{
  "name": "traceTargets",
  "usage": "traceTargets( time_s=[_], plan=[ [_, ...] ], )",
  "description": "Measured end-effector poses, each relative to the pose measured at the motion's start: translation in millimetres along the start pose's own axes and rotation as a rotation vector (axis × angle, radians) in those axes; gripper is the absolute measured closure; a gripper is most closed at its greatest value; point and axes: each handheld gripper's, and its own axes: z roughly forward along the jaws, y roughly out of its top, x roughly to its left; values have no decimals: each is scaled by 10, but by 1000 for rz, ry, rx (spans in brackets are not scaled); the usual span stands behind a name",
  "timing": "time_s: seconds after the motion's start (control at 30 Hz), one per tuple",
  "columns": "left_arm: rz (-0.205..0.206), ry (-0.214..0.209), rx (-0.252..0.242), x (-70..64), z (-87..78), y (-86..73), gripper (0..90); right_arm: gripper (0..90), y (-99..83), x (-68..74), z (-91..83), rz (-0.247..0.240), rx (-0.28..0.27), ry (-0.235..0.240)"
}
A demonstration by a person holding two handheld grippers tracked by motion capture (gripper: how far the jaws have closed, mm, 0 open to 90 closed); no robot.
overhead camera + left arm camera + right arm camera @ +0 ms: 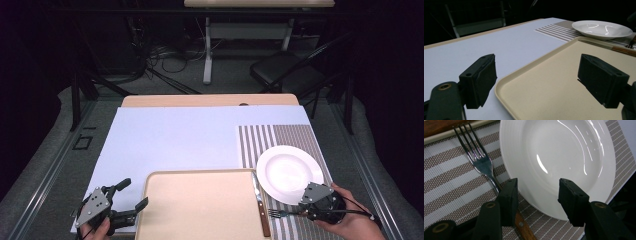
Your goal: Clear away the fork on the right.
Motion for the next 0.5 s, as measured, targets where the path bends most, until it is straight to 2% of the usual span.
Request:
traceTargets(
  time_s=[0.1, 0.13, 0.17, 0.2, 0.23, 0.27, 0.37, 0.5],
  plan=[
    [3, 0, 1, -4, 1, 2, 157, 517, -21, 16, 3, -43, 0, -5],
    [3, 0, 1, -5, 1, 2, 157, 536, -23, 14, -5, -59, 26, 3],
    [4, 0, 1, -5, 0, 2, 157, 541, -37, 24, 10, -57, 22, 7],
    [3, 1, 0, -5, 0, 2, 157, 544, -44, 26, 13, -80, 21, 10],
    [2, 1, 0, -5, -1, 1, 157, 544, -55, 35, 19, -81, 15, 20],
    [2, 1, 0, -4, -1, 1, 157, 544, -59, 40, 5, -86, 33, 26],
    [2, 2, 1, -3, 1, 1, 157, 536, -81, 56, 7, -123, 21, 44],
    [7, -2, 3, -5, 2, 3, 157, 524, -104, 78, 16, -135, 40, 67]
  ],
)
